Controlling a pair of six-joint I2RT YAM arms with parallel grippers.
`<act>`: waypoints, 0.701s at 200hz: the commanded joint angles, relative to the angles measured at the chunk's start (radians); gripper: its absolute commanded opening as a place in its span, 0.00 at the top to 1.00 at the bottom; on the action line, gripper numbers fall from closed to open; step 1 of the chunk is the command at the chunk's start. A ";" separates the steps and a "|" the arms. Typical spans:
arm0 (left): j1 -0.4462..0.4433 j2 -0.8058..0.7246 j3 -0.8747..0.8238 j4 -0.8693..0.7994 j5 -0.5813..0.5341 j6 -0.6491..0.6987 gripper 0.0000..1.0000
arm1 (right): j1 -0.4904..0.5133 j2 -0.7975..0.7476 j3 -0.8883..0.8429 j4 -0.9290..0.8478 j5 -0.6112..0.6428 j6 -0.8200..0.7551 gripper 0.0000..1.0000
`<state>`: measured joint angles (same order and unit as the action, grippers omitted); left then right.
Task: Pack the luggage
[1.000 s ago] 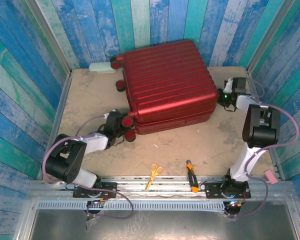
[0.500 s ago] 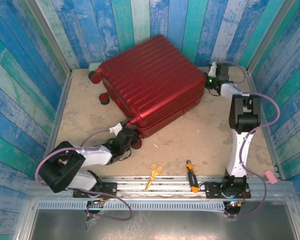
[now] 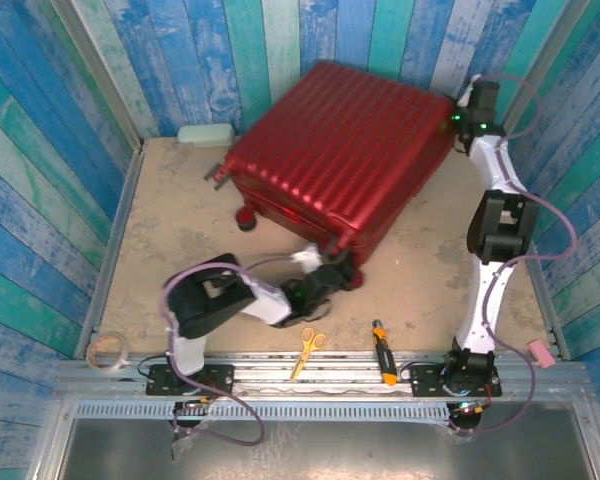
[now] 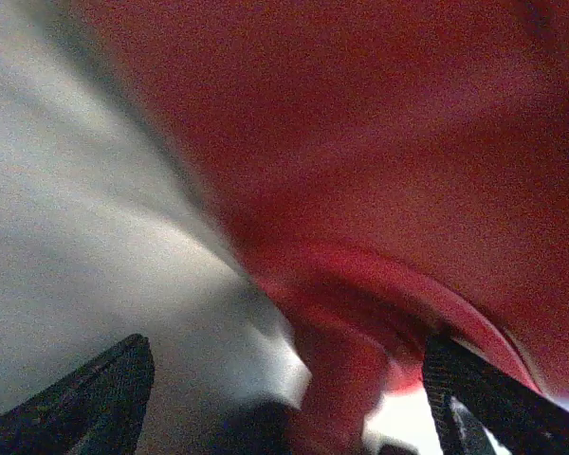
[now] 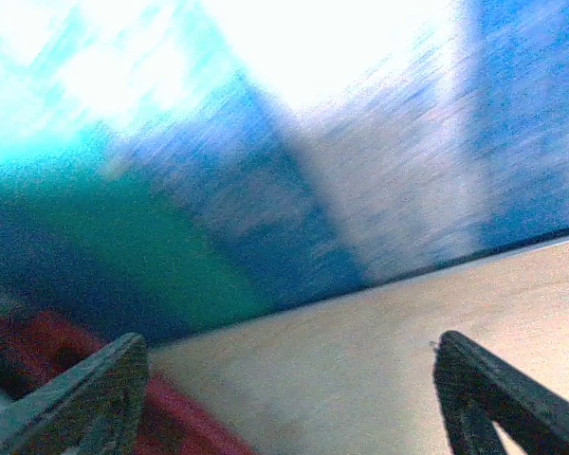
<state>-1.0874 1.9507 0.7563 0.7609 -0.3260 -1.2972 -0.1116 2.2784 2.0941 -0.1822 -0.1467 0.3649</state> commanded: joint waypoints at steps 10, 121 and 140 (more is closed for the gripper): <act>0.021 0.101 0.169 0.239 0.265 -0.078 0.17 | 0.111 -0.182 -0.153 -0.470 0.003 -0.136 0.07; 0.017 -0.232 -0.115 0.176 0.178 0.260 0.05 | 0.039 0.100 0.320 -0.767 0.370 -0.312 0.00; 0.017 -0.275 -0.118 0.164 0.194 0.344 0.02 | 0.035 0.097 0.318 -0.778 0.407 -0.304 0.00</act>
<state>-1.0904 1.8256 0.6228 0.8303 -0.1268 -1.0840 -0.1001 2.3432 2.4123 -0.7639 0.2245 0.0986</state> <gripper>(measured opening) 0.961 0.997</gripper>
